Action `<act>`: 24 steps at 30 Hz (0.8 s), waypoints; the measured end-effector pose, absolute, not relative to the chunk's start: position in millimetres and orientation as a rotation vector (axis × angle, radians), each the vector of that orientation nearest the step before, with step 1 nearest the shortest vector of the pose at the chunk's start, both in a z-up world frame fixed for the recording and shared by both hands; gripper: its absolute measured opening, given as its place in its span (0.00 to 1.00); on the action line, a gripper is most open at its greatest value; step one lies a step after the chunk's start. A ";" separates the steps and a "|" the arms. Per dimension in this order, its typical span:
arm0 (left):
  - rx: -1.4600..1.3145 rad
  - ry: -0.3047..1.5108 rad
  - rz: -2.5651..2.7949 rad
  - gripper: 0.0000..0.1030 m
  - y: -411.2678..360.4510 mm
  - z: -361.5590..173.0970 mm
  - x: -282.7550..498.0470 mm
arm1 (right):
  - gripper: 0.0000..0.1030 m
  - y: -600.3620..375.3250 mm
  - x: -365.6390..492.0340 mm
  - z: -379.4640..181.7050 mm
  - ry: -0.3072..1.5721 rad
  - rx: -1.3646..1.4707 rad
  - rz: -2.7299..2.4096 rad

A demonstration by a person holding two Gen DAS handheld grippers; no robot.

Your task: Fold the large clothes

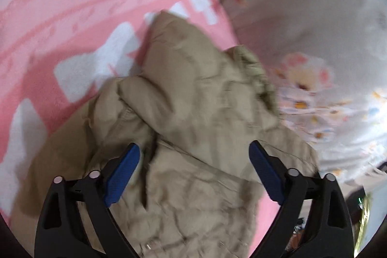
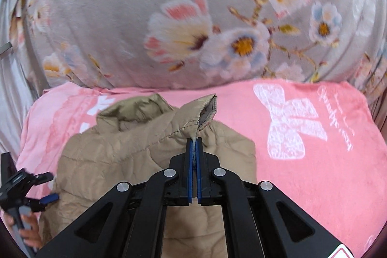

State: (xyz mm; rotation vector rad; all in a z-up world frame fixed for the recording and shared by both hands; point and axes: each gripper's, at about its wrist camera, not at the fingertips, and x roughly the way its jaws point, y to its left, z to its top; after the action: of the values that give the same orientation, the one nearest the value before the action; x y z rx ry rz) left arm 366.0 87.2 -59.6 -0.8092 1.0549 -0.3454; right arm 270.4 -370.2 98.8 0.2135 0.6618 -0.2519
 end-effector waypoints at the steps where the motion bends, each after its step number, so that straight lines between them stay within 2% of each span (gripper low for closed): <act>1: -0.790 1.056 -0.332 0.81 85.0 -62.8 370.0 | 0.02 -373.2 269.4 92.9 0.670 0.213 -0.254; 3: -0.754 1.051 -0.284 0.73 83.4 -67.1 378.2 | 0.02 -377.9 266.7 82.0 0.684 0.221 -0.258; 5: -0.717 1.045 -0.244 0.61 83.5 -68.7 383.1 | 0.02 -384.9 264.7 67.3 0.706 0.238 -0.263; 13: -0.370 0.968 -0.092 0.34 57.9 -57.0 379.0 | 0.02 -391.1 259.7 -4.7 0.822 0.302 -0.267; 19: -0.223 0.921 -0.034 0.32 43.2 -60.4 368.7 | 0.02 -388.4 255.9 -31.5 0.844 0.325 -0.260; 24: -0.180 0.893 -0.031 0.26 41.7 -61.9 355.8 | 0.02 -380.6 246.3 -43.7 0.850 0.307 -0.240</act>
State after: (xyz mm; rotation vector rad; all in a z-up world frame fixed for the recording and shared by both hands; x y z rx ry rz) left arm 355.8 41.7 -61.9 -0.1796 0.8928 -0.0308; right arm 246.3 -380.6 -43.7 0.3074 0.8501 -0.2396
